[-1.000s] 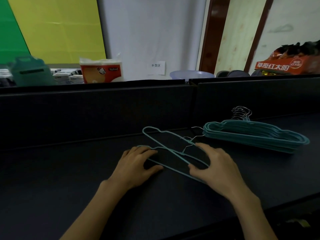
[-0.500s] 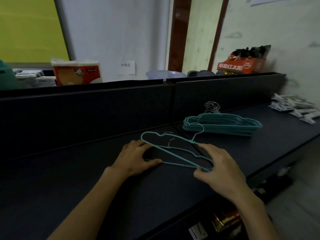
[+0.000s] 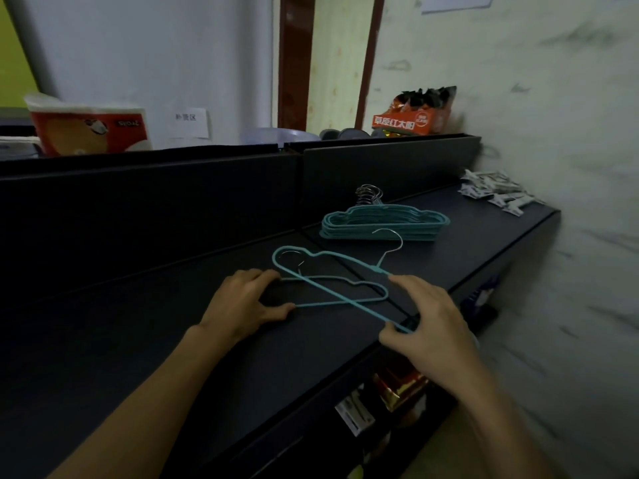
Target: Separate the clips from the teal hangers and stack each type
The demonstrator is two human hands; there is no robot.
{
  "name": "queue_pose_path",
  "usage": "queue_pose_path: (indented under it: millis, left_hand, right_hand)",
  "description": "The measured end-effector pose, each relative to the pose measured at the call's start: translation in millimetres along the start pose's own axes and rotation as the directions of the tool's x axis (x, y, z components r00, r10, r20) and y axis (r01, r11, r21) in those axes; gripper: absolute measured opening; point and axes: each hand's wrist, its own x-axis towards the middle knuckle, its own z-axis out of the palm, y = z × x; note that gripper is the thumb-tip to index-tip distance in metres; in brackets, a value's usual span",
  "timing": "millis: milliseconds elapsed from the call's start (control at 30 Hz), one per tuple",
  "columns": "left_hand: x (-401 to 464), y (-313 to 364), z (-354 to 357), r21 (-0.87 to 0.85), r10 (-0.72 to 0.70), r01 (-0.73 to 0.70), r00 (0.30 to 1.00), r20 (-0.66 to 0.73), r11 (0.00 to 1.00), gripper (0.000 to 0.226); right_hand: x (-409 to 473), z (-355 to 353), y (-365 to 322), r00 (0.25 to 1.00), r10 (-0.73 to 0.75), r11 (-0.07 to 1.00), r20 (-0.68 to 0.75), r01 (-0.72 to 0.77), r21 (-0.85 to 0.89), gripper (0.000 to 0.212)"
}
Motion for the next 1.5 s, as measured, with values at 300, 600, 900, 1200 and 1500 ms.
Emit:
queue_pose_path:
  millis: [300,600,900,1200,1500]
  left_hand:
    - [-4,55,7,0.073,0.047,-0.041,0.995,-0.089,0.996,0.088]
    - [60,169,63,0.158,0.145,-0.126,0.983,-0.110,0.979,0.090]
    - [91,218,86,0.211,0.090,-0.055,0.983,-0.161,0.976,0.084]
    - [115,190,81,0.263,0.016,0.036,0.981,-0.192,0.964,0.082]
    - [173,142,78,0.238,0.035,0.032,0.962,-0.270,0.971,0.079]
  right_hand:
    - [-12,-28,41,0.999,0.006,1.000,-0.046,-0.004,0.026,0.076]
    - [-11,-103,164,0.996,0.065,0.998,-0.065,-0.064,0.012,0.084]
    - [10,-129,243,0.999,0.048,0.997,0.004,-0.049,0.051,0.092]
    - [67,-110,252,0.997,-0.062,0.988,0.049,0.054,0.145,0.090]
    - [130,-92,251,0.999,-0.022,0.983,0.044,0.014,0.181,0.090]
